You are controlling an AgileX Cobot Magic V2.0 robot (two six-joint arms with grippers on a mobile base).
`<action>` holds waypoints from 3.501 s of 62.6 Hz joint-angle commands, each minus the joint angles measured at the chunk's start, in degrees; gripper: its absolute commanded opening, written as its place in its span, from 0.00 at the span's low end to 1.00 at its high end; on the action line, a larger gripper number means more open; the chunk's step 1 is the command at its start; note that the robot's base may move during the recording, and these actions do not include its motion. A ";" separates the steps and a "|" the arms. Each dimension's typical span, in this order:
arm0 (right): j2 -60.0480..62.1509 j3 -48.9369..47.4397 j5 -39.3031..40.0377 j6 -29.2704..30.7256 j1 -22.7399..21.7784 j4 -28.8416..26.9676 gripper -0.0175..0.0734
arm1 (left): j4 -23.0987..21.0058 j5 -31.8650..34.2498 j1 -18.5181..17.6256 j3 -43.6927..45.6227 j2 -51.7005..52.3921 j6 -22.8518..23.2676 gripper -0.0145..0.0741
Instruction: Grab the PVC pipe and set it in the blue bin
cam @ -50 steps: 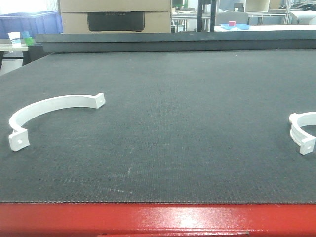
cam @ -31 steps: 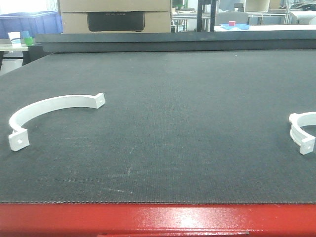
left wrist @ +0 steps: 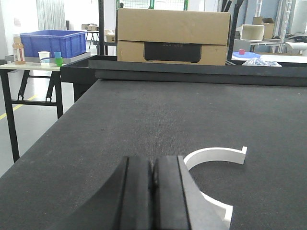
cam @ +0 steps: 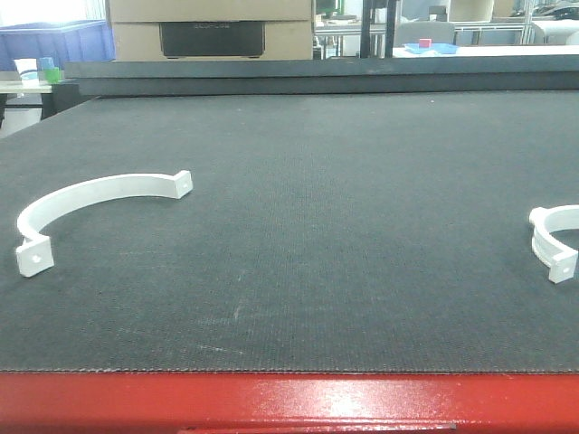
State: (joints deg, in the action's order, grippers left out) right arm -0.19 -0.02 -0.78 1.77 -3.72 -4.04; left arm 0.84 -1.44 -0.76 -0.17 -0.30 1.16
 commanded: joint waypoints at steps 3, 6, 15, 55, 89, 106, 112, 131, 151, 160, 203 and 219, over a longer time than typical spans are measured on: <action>0.19 0.02 1.19 0.05 -0.20 0.28 0.01 | 0.04 0.76 -0.03 0.17 0.30 -0.11 0.04; 0.19 0.02 1.19 0.05 -0.20 0.28 0.01 | 0.04 0.76 -0.03 0.17 0.30 -0.11 0.04; 0.19 0.02 2.71 0.05 -0.20 0.28 0.01 | 0.04 1.00 -0.03 0.17 0.30 -0.11 0.04; -11.17 -39.41 -37.00 0.05 -0.20 0.28 0.01 | 1.23 -38.98 -0.03 45.32 -18.06 -3.78 0.04; -48.01 -51.15 -52.82 0.05 -0.20 0.28 0.01 | -4.63 -58.44 -0.03 67.53 -58.08 -4.65 0.04; -63.29 -51.15 -50.11 -0.18 -0.20 0.18 0.01 | -6.62 -54.14 -0.03 67.53 -70.88 -4.65 0.04; -70.41 -51.78 -49.18 -3.25 -0.20 0.29 0.03 | -6.76 -54.14 -0.03 67.53 -75.01 -4.65 0.04; -85.29 -62.51 -54.81 -14.73 6.92 2.54 0.03 | -9.59 -54.14 -0.03 67.53 -81.26 -4.54 0.04; -94.61 -68.75 -54.80 -21.13 15.04 6.48 0.03 | -9.59 -54.65 -0.03 67.53 -81.61 -4.54 0.04; -95.95 -68.75 -55.48 -23.85 15.04 8.54 0.22 | -9.59 -54.76 -0.03 67.53 -81.61 -4.54 0.04; -101.89 -68.75 -53.85 -28.88 13.53 4.81 0.38 | -9.59 -54.76 -0.03 67.53 -81.61 -4.54 0.04; -102.00 -69.67 -54.11 -27.69 13.53 5.55 0.01 | -9.50 -54.46 -0.03 67.53 -81.61 2.76 0.04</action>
State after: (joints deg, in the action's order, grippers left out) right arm -102.34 -69.10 -54.49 -26.96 10.13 0.00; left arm -8.34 -56.34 -0.76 66.98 -81.93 0.00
